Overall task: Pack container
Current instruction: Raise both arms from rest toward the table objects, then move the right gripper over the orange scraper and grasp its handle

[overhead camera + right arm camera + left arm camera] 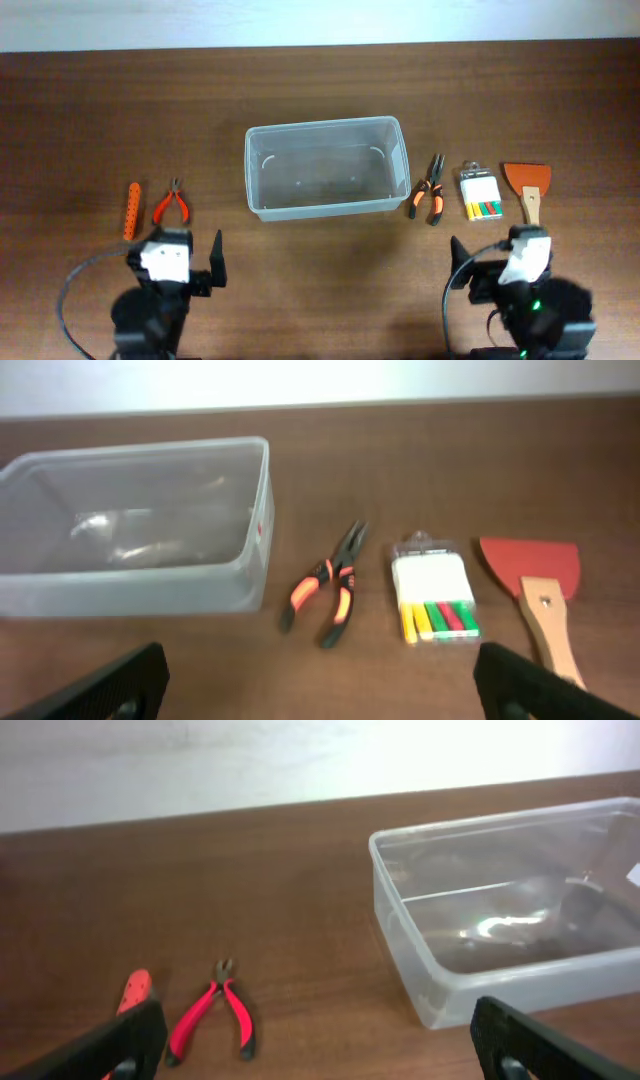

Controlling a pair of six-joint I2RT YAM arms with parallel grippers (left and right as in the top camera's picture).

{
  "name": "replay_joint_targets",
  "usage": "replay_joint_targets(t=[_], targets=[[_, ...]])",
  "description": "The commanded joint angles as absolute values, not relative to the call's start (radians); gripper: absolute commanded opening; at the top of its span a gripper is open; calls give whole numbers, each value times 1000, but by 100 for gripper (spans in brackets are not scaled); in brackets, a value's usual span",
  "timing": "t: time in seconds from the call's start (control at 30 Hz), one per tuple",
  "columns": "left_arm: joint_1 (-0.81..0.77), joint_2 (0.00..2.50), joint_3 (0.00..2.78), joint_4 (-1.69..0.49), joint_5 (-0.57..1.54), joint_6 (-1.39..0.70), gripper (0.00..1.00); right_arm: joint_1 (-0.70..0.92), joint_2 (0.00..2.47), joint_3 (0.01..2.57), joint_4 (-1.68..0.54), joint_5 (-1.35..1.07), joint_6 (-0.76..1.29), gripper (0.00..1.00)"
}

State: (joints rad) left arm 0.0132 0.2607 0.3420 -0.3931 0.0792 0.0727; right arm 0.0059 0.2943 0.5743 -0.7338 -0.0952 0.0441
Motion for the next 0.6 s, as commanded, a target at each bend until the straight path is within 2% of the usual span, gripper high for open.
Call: replay_joint_targets(t=[0.0, 0.3, 0.43, 0.57], targets=[[14, 473, 499, -414, 90, 45, 99, -1, 509, 756, -800, -93, 41, 98], [14, 990, 918, -583, 91, 45, 99, -1, 949, 1260, -1023, -91, 14, 98], [14, 1151, 1037, -606, 90, 45, 99, -11, 1085, 1374, -1089, 55, 12, 98], [14, 1216, 1055, -603, 80, 52, 99, -94, 1204, 1387, -1103, 119, 10, 98]])
